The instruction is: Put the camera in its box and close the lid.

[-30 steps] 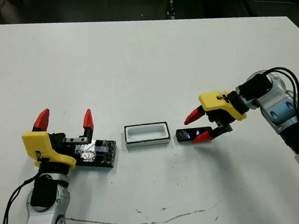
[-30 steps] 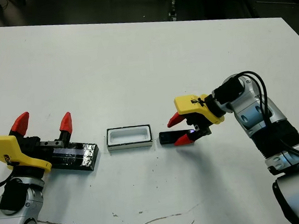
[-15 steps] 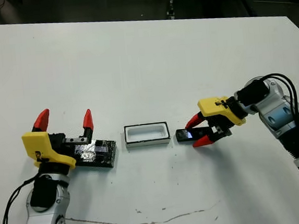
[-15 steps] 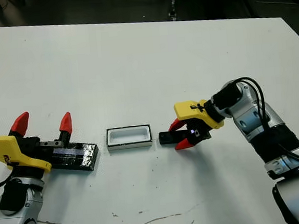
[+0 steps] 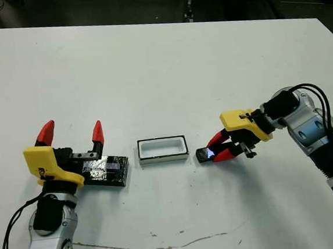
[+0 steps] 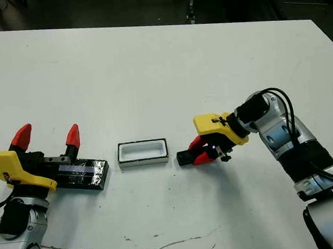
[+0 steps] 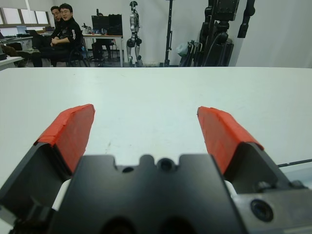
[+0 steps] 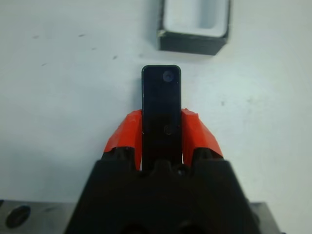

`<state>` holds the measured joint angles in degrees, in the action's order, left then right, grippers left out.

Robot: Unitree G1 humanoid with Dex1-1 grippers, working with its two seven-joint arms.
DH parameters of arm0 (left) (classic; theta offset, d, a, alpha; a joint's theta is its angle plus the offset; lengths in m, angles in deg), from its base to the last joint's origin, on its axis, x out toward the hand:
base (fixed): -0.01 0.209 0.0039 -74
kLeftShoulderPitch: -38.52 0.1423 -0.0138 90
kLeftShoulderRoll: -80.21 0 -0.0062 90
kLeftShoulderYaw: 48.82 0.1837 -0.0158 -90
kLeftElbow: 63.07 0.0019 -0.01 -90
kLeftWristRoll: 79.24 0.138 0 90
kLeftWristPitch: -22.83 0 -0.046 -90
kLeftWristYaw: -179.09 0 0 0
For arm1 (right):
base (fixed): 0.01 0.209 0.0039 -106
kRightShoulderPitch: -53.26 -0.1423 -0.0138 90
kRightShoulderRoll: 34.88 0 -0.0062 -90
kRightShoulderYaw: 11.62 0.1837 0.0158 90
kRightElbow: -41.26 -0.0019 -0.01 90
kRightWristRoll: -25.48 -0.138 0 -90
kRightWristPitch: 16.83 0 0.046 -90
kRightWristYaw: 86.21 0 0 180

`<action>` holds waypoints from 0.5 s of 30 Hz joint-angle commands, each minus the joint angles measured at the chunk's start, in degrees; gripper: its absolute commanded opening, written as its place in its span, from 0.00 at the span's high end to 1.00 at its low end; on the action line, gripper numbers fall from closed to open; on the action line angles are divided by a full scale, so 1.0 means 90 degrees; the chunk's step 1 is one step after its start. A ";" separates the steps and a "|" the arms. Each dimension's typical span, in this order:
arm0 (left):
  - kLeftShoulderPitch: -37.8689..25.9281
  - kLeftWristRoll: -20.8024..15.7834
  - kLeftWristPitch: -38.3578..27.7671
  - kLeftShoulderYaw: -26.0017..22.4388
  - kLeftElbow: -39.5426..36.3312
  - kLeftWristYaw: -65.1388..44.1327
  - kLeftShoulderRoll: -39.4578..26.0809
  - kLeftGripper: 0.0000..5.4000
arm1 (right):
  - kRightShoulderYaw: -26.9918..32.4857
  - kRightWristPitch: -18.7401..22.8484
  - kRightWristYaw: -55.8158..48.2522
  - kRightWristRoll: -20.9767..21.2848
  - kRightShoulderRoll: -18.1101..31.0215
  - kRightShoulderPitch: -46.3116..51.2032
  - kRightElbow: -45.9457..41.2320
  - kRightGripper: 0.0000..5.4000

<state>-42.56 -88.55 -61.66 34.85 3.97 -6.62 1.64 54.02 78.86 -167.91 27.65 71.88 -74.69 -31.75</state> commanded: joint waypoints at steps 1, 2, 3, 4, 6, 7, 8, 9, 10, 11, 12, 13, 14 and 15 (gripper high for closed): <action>0.0076 0.0009 0.0053 -0.0007 -0.0020 -0.0015 -0.0048 0.00 | 0.0037 0.0105 0.0343 0.0040 -0.0034 0.0340 -0.0142 0.69; 0.0075 0.0009 0.0049 -0.0009 -0.0017 -0.0017 -0.0051 0.00 | 0.0061 0.0067 0.0392 0.0016 -0.0033 0.0360 -0.0165 0.69; 0.0074 0.0016 0.0038 -0.0009 -0.0012 -0.0020 -0.0056 0.00 | 0.0078 0.0031 0.0425 -0.0002 -0.0031 0.0369 -0.0178 0.69; 0.0073 0.0013 0.0025 -0.0011 -0.0005 -0.0025 -0.0056 0.00 | 0.0090 0.0034 0.0456 -0.0014 -0.0027 0.0374 -0.0195 0.69; 0.0071 0.0007 0.0007 -0.0016 0.0009 -0.0030 -0.0053 0.00 | 0.0135 0.0019 0.0516 -0.0054 -0.0027 0.0388 -0.0198 0.69; 0.0070 -0.0007 0.0013 -0.0020 0.0009 -0.0032 -0.0048 0.00 | 0.0148 0.0037 0.0560 -0.0048 -0.0018 0.0396 -0.0224 0.69; 0.0070 -0.0013 0.0019 -0.0022 0.0008 -0.0032 -0.0047 0.00 | 0.0166 0.0083 0.0582 -0.0059 -0.0012 0.0395 -0.0237 0.69; 0.0073 -0.0013 0.0035 -0.0023 -0.0002 -0.0024 -0.0045 0.00 | 0.0192 0.0125 0.0611 -0.0061 0.0006 0.0384 -0.0268 0.69; 0.0077 0.0001 0.0053 -0.0022 -0.0016 -0.0004 -0.0040 0.00 | 0.0224 0.0142 0.0627 -0.0078 0.0017 0.0367 -0.0272 0.69; 0.0076 0.0001 0.0067 -0.0022 -0.0022 0.0003 -0.0038 0.00 | 0.0270 0.0179 0.0622 -0.0115 0.0029 0.0323 -0.0249 0.69; 0.0074 -0.0006 0.0075 -0.0025 -0.0023 -0.0001 -0.0039 0.00 | 0.0342 0.0267 0.0605 -0.0182 0.0038 0.0264 -0.0205 0.69; 0.0072 -0.0018 0.0081 -0.0028 -0.0024 -0.0007 -0.0040 0.00 | 0.0401 0.0356 0.0587 -0.0242 0.0040 0.0218 -0.0167 0.69; 0.0075 -0.0045 0.0086 -0.0031 -0.0030 -0.0018 -0.0036 0.00 | 0.0475 0.0481 0.0565 -0.0323 0.0041 0.0162 -0.0121 0.69; 0.0076 -0.0068 0.0081 -0.0033 -0.0030 -0.0028 -0.0030 0.00 | 0.0541 0.0661 0.0541 -0.0400 0.0043 0.0102 -0.0090 0.69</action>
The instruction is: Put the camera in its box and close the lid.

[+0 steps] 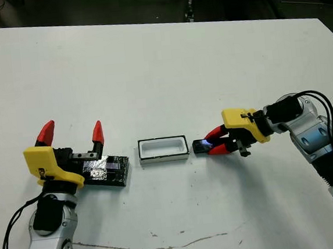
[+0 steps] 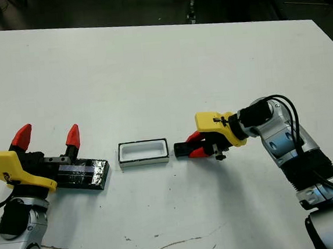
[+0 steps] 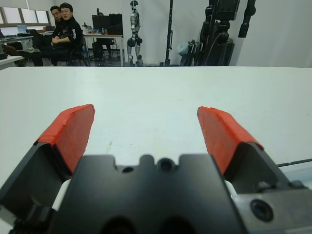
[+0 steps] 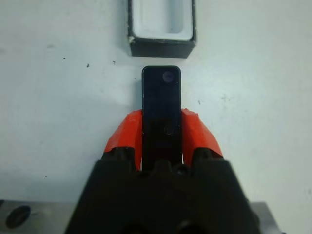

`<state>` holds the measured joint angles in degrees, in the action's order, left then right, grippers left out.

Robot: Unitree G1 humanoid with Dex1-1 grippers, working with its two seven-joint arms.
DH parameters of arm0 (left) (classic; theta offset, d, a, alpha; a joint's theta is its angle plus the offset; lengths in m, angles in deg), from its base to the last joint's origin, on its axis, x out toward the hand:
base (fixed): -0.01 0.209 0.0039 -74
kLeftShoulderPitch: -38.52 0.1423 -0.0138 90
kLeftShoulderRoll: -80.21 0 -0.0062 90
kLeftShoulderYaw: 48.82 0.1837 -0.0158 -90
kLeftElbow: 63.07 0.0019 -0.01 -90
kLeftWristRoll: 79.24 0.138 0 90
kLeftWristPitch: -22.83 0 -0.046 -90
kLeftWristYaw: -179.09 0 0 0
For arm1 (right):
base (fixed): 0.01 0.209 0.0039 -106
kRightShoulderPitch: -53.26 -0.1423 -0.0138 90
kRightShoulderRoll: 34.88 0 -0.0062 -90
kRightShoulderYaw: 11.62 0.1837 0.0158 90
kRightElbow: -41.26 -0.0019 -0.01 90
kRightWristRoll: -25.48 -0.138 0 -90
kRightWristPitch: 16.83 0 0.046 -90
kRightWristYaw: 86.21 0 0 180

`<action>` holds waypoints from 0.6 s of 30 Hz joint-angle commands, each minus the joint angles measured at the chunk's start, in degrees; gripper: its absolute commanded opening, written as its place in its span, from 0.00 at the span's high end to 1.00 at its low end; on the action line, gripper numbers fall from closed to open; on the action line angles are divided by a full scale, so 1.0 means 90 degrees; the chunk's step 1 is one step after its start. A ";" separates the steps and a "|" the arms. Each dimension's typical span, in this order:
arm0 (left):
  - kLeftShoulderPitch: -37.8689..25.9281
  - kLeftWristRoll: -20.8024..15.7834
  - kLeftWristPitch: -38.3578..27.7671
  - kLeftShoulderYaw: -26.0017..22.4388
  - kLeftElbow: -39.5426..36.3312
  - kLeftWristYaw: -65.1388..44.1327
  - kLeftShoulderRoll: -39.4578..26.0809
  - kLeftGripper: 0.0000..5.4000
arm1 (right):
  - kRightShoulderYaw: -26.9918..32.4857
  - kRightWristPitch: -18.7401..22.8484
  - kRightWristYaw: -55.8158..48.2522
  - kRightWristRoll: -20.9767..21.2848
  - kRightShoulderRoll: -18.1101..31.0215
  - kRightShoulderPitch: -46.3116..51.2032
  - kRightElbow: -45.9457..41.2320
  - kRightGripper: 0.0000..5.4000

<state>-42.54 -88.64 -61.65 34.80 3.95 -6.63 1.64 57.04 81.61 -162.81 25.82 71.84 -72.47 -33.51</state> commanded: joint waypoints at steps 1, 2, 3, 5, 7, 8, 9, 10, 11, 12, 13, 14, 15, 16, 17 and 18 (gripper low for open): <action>0.0077 -0.0062 0.0080 -0.0026 -0.0031 -0.0023 -0.0029 0.00 | 0.0257 0.0574 -0.0045 -0.0264 0.0053 -0.0212 0.0122 0.69; 0.0078 -0.0055 0.0081 -0.0023 -0.0034 -0.0011 -0.0029 0.00 | 0.0293 0.0737 -0.0061 -0.0305 0.0065 -0.0275 0.0126 0.69; 0.0076 -0.0051 0.0076 -0.0023 -0.0023 -0.0013 -0.0037 0.00 | 0.0318 0.0884 -0.0080 -0.0338 0.0084 -0.0345 0.0116 0.69; 0.0072 0.0000 0.0027 -0.0013 0.0007 -0.0013 -0.0057 0.00 | 0.0341 0.1126 -0.0190 -0.0406 0.0121 -0.0520 0.0138 0.69; 0.0071 0.0006 0.0020 -0.0009 0.0014 -0.0015 -0.0054 0.00 | 0.0342 0.1313 -0.0287 -0.0469 0.0135 -0.0680 0.0168 0.69; 0.0070 0.0008 0.0025 -0.0004 0.0012 -0.0013 -0.0051 0.00 | 0.0327 0.1425 -0.0331 -0.0495 0.0140 -0.0751 0.0169 0.69; 0.0069 0.0029 0.0029 0.0004 0.0007 -0.0006 -0.0052 0.00 | 0.0326 0.1520 -0.0380 -0.0543 0.0135 -0.0813 0.0181 0.69; 0.0067 0.0059 0.0047 0.0013 -0.0006 0.0020 -0.0046 0.00 | 0.0335 0.1687 -0.0493 -0.0651 0.0096 -0.0901 0.0262 0.69; 0.0062 0.0062 0.0069 0.0016 -0.0017 0.0033 -0.0034 0.00 | 0.0344 0.1811 -0.0621 -0.0768 0.0044 -0.0990 0.0369 0.69; 0.0058 0.0053 0.0086 0.0015 -0.0023 0.0034 -0.0027 0.00 | 0.0364 0.1875 -0.0731 -0.0886 -0.0017 -0.1061 0.0470 0.69; 0.0054 0.0037 0.0097 0.0013 -0.0026 0.0031 -0.0021 0.00 | 0.0351 0.1982 -0.0825 -0.0973 -0.0067 -0.1141 0.0545 0.69; 0.0054 0.0031 0.0101 0.0012 -0.0030 0.0032 -0.0018 0.00 | 0.0289 0.2155 -0.0893 -0.1012 -0.0106 -0.1237 0.0584 0.69; 0.0056 0.0039 0.0099 0.0015 -0.0032 0.0038 -0.0017 0.00 | 0.0225 0.2301 -0.0925 -0.1020 -0.0136 -0.1316 0.0588 0.69; 0.0058 0.0051 0.0096 0.0019 -0.0034 0.0044 -0.0017 0.00 | 0.0173 0.2407 -0.0937 -0.1012 -0.0155 -0.1371 0.0579 0.69; 0.0061 0.0076 0.0086 0.0027 -0.0036 0.0056 -0.0017 0.00 | 0.0129 0.2454 -0.0934 -0.0994 -0.0187 -0.1410 0.0561 0.69; 0.0064 0.0091 0.0076 0.0034 -0.0038 0.0063 -0.0016 0.00 | 0.0113 0.2431 -0.0917 -0.0983 -0.0224 -0.1421 0.0544 0.69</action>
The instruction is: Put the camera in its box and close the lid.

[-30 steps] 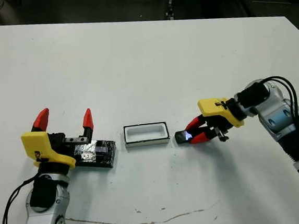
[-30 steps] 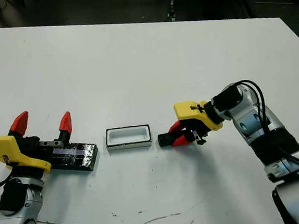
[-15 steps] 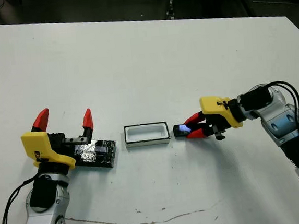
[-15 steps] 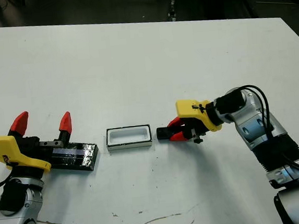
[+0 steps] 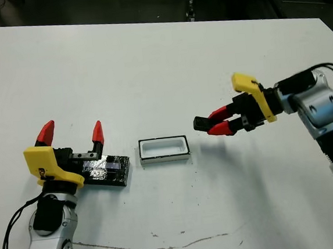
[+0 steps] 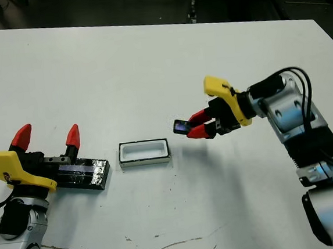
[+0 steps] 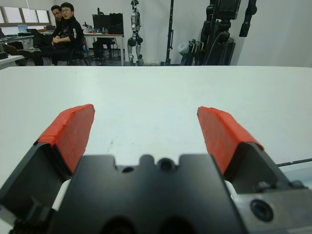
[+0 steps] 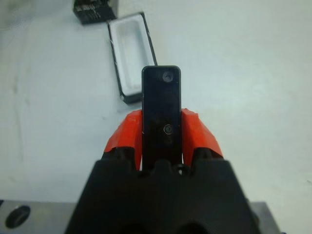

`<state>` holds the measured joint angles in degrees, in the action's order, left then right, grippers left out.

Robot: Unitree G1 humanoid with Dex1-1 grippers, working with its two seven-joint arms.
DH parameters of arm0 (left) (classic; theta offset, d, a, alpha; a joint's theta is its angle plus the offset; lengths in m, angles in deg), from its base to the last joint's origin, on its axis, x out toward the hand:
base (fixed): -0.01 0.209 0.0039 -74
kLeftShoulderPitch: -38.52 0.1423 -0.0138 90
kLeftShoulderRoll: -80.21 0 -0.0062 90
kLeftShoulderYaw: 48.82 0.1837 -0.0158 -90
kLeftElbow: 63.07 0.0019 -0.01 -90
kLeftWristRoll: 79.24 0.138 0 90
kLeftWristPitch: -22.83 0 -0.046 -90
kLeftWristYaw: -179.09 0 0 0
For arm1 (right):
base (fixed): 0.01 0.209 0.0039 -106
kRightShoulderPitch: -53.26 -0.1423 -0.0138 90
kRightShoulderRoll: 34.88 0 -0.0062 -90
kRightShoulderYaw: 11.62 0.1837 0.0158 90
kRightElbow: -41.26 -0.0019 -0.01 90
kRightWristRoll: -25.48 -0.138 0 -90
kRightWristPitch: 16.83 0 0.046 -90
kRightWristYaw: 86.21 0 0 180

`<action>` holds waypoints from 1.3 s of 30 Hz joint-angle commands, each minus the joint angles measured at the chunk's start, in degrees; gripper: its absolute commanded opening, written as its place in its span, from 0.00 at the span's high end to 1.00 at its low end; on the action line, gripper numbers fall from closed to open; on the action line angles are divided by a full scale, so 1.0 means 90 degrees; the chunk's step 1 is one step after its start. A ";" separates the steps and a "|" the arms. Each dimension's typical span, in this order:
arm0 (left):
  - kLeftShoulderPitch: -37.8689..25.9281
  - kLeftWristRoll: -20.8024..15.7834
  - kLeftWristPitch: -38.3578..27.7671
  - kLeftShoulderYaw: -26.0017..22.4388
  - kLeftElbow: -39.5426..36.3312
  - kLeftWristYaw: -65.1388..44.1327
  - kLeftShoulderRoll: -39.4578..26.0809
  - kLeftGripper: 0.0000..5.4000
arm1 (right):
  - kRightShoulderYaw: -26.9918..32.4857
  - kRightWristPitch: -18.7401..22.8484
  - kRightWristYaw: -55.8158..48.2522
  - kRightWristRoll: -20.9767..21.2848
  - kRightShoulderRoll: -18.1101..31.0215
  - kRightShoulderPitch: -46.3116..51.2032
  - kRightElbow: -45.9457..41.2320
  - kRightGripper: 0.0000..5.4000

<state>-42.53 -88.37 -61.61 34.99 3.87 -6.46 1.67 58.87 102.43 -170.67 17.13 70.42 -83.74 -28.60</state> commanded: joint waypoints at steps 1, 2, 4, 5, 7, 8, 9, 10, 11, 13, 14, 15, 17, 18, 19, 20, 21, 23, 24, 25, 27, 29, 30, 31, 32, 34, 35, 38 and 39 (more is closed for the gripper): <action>0.0063 0.0059 0.0077 0.0014 -0.0037 0.0045 -0.0017 0.00 | -0.0114 0.0035 -0.0013 0.0007 -0.0114 -0.0177 -0.0026 0.69; 0.0061 0.0054 0.0073 0.0014 -0.0036 0.0042 -0.0015 0.00 | -0.0139 -0.0035 0.0025 0.0029 -0.0167 -0.0185 -0.0055 0.69; 0.0050 0.0041 0.0042 0.0010 -0.0017 0.0018 -0.0025 0.00 | -0.0224 -0.0003 0.0065 0.0062 -0.0281 -0.0252 -0.0098 0.69; 0.0046 0.0032 0.0036 0.0007 -0.0014 0.0015 -0.0023 0.00 | -0.0268 0.0039 0.0041 0.0060 -0.0346 -0.0305 -0.0080 0.69; 0.0046 0.0027 0.0047 0.0007 -0.0026 0.0019 -0.0022 0.00 | -0.0306 0.0053 -0.0008 0.0017 -0.0463 -0.0379 -0.0001 0.69; 0.0048 0.0029 0.0062 0.0008 -0.0039 0.0022 -0.0025 0.00 | -0.0304 0.0037 -0.0005 -0.0005 -0.0529 -0.0401 0.0044 0.69; 0.0048 0.0032 0.0071 0.0007 -0.0045 0.0025 -0.0028 0.00 | -0.0307 0.0028 0.0020 -0.0003 -0.0585 -0.0425 0.0062 0.69; 0.0049 0.0032 0.0089 0.0007 -0.0056 0.0033 -0.0026 0.00 | -0.0315 0.0004 0.0041 0.0008 -0.0646 -0.0457 0.0096 0.69; 0.0050 0.0011 0.0123 0.0005 -0.0076 0.0042 -0.0014 0.00 | -0.0319 -0.0028 0.0075 0.0028 -0.0699 -0.0480 0.0119 0.69; 0.0050 -0.0016 0.0172 0.0006 -0.0112 0.0055 0.0003 0.00 | -0.0342 -0.0052 0.0155 0.0082 -0.0780 -0.0520 0.0130 0.69; 0.0050 -0.0024 0.0183 0.0006 -0.0123 0.0054 0.0003 0.00 | -0.0330 -0.0129 0.0197 0.0086 -0.0840 -0.0518 0.0167 0.69; 0.0049 -0.0024 0.0165 0.0003 -0.0113 0.0041 -0.0008 0.00 | -0.0325 -0.0188 0.0244 0.0095 -0.0893 -0.0516 0.0200 0.69; 0.0050 -0.0043 0.0150 -0.0003 -0.0100 0.0023 -0.0018 0.00 | -0.0314 -0.0264 0.0328 0.0087 -0.0987 -0.0504 0.0245 0.69; 0.0053 -0.0041 0.0165 -0.0003 -0.0108 0.0035 -0.0013 0.00 | -0.0297 -0.0324 0.0350 0.0061 -0.1047 -0.0491 0.0282 0.69; 0.0058 -0.0038 0.0183 0.0000 -0.0121 0.0049 -0.0008 0.00 | -0.0285 -0.0377 0.0363 0.0039 -0.1100 -0.0481 0.0319 0.69; 0.0062 -0.0036 0.0195 0.0004 -0.0132 0.0057 -0.0004 0.00 | -0.0286 -0.0402 0.0383 0.0033 -0.1147 -0.0476 0.0339 0.69; 0.0065 -0.0031 0.0185 0.0006 -0.0130 0.0059 -0.0001 0.00 | -0.0294 -0.0406 0.0410 0.0036 -0.1188 -0.0469 0.0324 0.69; 0.0066 -0.0019 0.0162 0.0009 -0.0116 0.0056 -0.0004 0.00 | -0.0301 -0.0477 0.0470 0.0050 -0.1255 -0.0440 0.0264 0.69; 0.0067 -0.0017 0.0155 0.0008 -0.0110 0.0049 -0.0010 0.00 | -0.0298 -0.0527 0.0490 0.0048 -0.1286 -0.0425 0.0244 0.69; 0.0070 -0.0022 0.0163 0.0005 -0.0111 0.0044 -0.0016 0.00 | -0.0302 -0.0536 0.0512 0.0048 -0.1312 -0.0418 0.0222 0.69; 0.0081 -0.0036 0.0158 -0.0002 -0.0107 0.0044 -0.0008 0.00 | -0.0329 -0.0503 0.0602 0.0070 -0.1345 -0.0388 0.0122 0.69; 0.0092 -0.0036 0.0127 -0.0006 -0.0089 0.0034 -0.0010 0.00 | -0.0368 -0.0490 0.0685 0.0081 -0.1383 -0.0333 0.0040 0.69; 0.0095 -0.0033 0.0120 -0.0007 -0.0087 0.0035 -0.0009 0.00 | -0.0381 -0.0558 0.0720 0.0081 -0.1415 -0.0287 0.0033 0.69; 0.0099 -0.0036 0.0117 -0.0011 -0.0086 0.0032 -0.0011 0.00 | -0.0395 -0.0609 0.0746 0.0084 -0.1441 -0.0253 0.0031 0.69; 0.0103 -0.0041 0.0112 -0.0017 -0.0084 0.0028 -0.0014 0.00 | -0.0408 -0.0620 0.0765 0.0078 -0.1474 -0.0225 0.0040 0.69; 0.0109 -0.0018 0.0088 -0.0025 -0.0076 0.0034 -0.0021 0.00 | -0.0436 -0.0591 0.0796 0.0078 -0.1526 -0.0191 0.0052 0.69; 0.0112 -0.0019 0.0110 -0.0026 -0.0093 0.0049 -0.0012 0.00 | -0.0445 -0.0616 0.0817 0.0080 -0.1557 -0.0164 0.0058 0.69; 0.0112 -0.0036 0.0119 -0.0033 -0.0095 0.0050 -0.0004 0.00 | -0.0494 -0.0626 0.0832 0.0075 -0.1634 -0.0123 0.0072 0.69; 0.0110 -0.0042 0.0111 -0.0036 -0.0085 0.0047 -0.0003 0.00 | -0.0524 -0.0610 0.0823 0.0082 -0.1649 -0.0127 0.0069 0.69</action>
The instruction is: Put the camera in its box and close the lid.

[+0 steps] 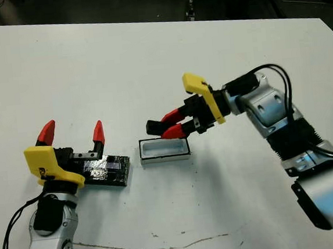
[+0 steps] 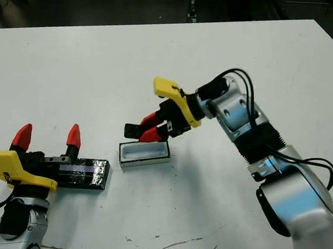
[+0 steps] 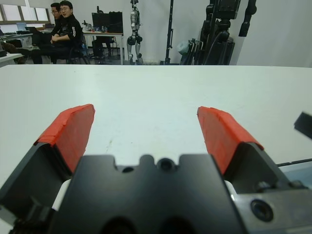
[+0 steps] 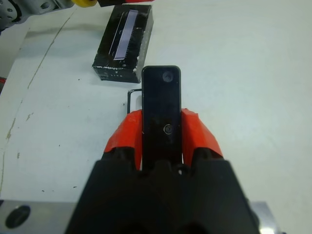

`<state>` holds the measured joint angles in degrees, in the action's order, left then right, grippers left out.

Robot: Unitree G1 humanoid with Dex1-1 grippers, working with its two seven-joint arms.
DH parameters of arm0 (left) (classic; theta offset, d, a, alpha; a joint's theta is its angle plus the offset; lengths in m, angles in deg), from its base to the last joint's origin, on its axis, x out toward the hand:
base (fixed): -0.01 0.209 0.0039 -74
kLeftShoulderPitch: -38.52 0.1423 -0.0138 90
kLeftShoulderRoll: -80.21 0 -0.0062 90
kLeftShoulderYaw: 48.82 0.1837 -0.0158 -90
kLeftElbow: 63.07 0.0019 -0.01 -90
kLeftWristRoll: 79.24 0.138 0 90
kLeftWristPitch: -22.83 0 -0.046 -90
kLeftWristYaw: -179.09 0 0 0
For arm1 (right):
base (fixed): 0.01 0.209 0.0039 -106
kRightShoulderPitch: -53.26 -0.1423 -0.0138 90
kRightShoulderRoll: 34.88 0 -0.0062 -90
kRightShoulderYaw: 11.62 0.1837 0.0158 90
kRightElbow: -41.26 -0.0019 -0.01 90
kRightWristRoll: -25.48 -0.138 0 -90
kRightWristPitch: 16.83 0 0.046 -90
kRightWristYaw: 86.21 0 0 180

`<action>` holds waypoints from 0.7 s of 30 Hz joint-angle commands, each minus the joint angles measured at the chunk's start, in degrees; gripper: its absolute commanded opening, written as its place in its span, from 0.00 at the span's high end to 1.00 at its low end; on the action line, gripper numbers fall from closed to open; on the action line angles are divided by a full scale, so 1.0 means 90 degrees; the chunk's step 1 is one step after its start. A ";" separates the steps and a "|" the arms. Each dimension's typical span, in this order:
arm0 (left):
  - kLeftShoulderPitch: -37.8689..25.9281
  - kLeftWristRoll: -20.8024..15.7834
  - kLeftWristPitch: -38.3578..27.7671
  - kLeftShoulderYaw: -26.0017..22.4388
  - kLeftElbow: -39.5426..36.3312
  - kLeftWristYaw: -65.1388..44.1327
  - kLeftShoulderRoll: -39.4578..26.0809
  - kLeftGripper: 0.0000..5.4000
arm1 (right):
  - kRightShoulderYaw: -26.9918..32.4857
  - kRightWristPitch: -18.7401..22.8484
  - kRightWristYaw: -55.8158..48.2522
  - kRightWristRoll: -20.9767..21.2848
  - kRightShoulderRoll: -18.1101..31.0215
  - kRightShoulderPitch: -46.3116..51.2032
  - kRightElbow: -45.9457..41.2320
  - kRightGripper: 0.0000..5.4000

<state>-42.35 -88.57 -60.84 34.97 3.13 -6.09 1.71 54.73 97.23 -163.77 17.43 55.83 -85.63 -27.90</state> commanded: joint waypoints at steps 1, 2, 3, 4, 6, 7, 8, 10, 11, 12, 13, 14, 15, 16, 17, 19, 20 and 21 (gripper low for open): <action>0.0087 -0.0034 0.0015 -0.0037 0.0005 -0.0003 -0.0007 0.00 | -0.0089 -0.0046 0.0047 0.0059 -0.0044 0.0085 -0.0011 0.69; 0.0087 -0.0033 0.0007 -0.0037 0.0010 -0.0004 -0.0007 0.00 | -0.0117 -0.0029 0.0057 0.0076 -0.0054 0.0089 -0.0028 0.69; 0.0088 -0.0060 0.0024 -0.0041 0.0002 -0.0007 0.0001 0.00 | -0.0147 -0.0026 0.0076 0.0097 -0.0060 0.0101 -0.0057 0.69; 0.0090 -0.0076 0.0038 -0.0043 -0.0006 -0.0006 0.0005 0.00 | -0.0169 -0.0014 0.0093 0.0111 -0.0063 0.0113 -0.0083 0.69; 0.0103 -0.0076 0.0054 -0.0039 -0.0024 0.0005 0.0003 0.00 | -0.0235 0.0065 0.0099 0.0127 -0.0057 0.0123 -0.0135 0.69; 0.0109 -0.0063 0.0055 -0.0034 -0.0031 0.0008 -0.0006 0.00 | -0.0266 0.0095 0.0092 0.0135 -0.0055 0.0124 -0.0145 0.69; 0.0117 -0.0049 0.0060 -0.0029 -0.0043 0.0013 -0.0013 0.00 | -0.0289 0.0100 0.0093 0.0141 -0.0054 0.0137 -0.0150 0.69; 0.0121 -0.0064 0.0037 -0.0031 -0.0040 0.0010 -0.0001 0.00 | -0.0339 0.0136 0.0115 0.0170 -0.0045 0.0153 -0.0181 0.69; 0.0123 -0.0082 0.0042 -0.0034 -0.0044 0.0010 0.0009 0.00 | -0.0369 0.0155 0.0133 0.0196 -0.0036 0.0160 -0.0218 0.69; 0.0123 -0.0090 0.0047 -0.0036 -0.0047 0.0016 0.0017 0.00 | -0.0391 0.0179 0.0139 0.0212 -0.0033 0.0165 -0.0244 0.69; 0.0124 -0.0076 0.0024 -0.0034 -0.0029 0.0010 0.0007 0.00 | -0.0418 0.0204 0.0158 0.0238 -0.0024 0.0173 -0.0281 0.69; 0.0123 -0.0064 0.0005 -0.0033 -0.0013 0.0006 -0.0001 0.00 | -0.0437 0.0229 0.0172 0.0255 -0.0017 0.0178 -0.0309 0.69; 0.0125 -0.0057 0.0002 -0.0032 -0.0006 0.0009 -0.0002 0.00 | -0.0453 0.0267 0.0181 0.0268 -0.0015 0.0183 -0.0329 0.69; 0.0130 -0.0058 0.0000 -0.0032 -0.0006 0.0012 0.0003 0.00 | -0.0460 0.0277 0.0189 0.0274 -0.0015 0.0202 -0.0351 0.69; 0.0134 -0.0061 0.0002 -0.0031 -0.0009 0.0015 0.0009 0.00 | -0.0461 0.0278 0.0190 0.0272 -0.0017 0.0220 -0.0360 0.69; 0.0139 -0.0036 -0.0014 -0.0024 -0.0007 0.0021 0.0006 0.00 | -0.0464 0.0224 0.0164 0.0257 -0.0032 0.0246 -0.0311 0.69; 0.0144 -0.0019 -0.0011 -0.0018 -0.0016 0.0024 0.0001 0.00 | -0.0471 0.0194 0.0145 0.0255 -0.0034 0.0246 -0.0279 0.69; 0.0146 -0.0033 -0.0008 -0.0019 -0.0021 0.0024 0.0010 0.00 | -0.0494 0.0220 0.0138 0.0274 -0.0022 0.0232 -0.0269 0.69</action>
<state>-42.09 -89.06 -60.86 34.85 3.13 -6.06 1.79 50.59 99.08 -162.58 19.37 54.95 -84.05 -30.48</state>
